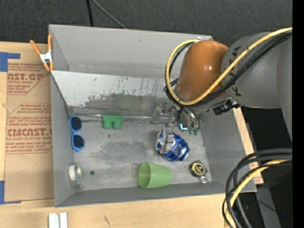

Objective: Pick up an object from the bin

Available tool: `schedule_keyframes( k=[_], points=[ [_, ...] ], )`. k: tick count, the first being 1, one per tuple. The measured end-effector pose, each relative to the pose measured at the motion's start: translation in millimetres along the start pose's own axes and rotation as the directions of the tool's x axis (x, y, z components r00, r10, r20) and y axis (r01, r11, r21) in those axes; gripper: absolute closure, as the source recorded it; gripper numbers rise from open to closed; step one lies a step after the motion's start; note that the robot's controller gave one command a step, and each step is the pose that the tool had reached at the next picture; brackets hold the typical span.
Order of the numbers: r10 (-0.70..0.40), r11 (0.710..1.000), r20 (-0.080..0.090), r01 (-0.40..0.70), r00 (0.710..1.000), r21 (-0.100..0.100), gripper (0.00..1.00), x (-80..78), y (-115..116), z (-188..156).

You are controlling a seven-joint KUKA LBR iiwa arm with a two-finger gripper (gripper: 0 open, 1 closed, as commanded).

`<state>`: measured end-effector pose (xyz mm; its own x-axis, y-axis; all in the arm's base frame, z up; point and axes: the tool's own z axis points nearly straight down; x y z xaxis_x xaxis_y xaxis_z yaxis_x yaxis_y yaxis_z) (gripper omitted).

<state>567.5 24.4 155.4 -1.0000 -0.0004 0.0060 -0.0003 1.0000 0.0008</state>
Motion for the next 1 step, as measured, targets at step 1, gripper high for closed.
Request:
schedule_keyframes(
  k=[1],
  points=[
    [-0.17, 0.985, -0.002, 0.17, 0.985, 0.002, 0.0, 53.4, -84.5, 89.8]
  ],
)
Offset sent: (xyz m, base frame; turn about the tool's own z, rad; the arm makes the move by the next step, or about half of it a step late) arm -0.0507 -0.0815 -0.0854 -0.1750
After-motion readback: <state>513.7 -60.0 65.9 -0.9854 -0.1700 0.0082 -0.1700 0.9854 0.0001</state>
